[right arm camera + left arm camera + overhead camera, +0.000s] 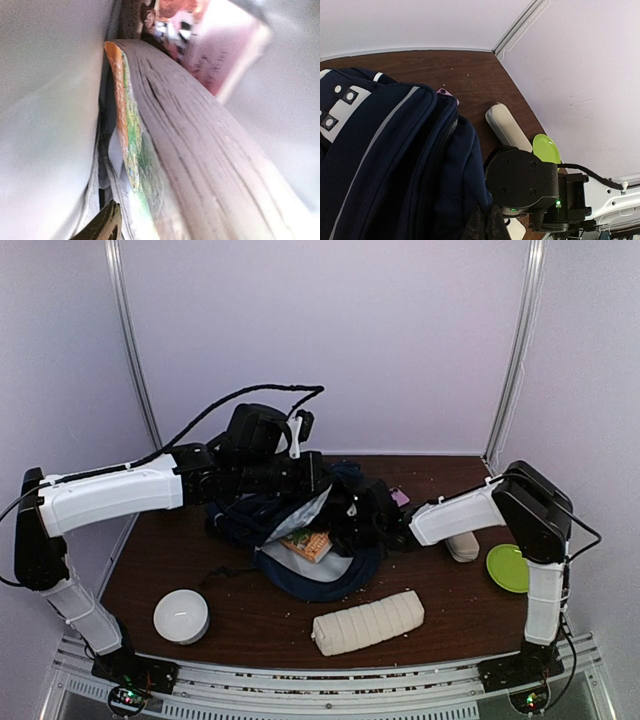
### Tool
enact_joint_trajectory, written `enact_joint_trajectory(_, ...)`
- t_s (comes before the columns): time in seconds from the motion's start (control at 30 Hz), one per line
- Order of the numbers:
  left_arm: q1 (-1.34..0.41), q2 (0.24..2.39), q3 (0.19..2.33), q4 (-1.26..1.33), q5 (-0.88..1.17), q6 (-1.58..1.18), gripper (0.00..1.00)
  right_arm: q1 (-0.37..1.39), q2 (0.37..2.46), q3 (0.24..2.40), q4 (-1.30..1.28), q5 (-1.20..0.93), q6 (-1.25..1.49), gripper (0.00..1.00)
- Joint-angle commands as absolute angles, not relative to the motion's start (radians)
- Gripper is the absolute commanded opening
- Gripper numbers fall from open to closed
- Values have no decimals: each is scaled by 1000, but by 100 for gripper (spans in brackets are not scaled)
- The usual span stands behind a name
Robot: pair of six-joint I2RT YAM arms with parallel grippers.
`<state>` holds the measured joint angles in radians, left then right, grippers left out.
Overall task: Pack the student bag
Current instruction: Place the book in the student bag.
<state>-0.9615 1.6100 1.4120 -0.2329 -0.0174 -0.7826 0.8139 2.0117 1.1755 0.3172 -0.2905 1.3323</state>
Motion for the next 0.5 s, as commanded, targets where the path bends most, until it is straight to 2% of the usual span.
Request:
enact_joint_trajectory(0.0,-960,1573,1466,-63,16,-766,0,798,1908,1101,287,-269,1282,61)
enact_joint_trajectory(0.33,-959,1590,1463,-52,29,-772,0,787,1788,963,349,-273,1287,54)
enact_joint_trajectory(0.4,-959,1591,1462,-49,30,-773,0,787,1770,943,365,-273,1286,42)
enact_joint_trajectory(0.47,-959,1596,1463,-45,31,-775,0,789,1762,923,394,-282,1298,20)
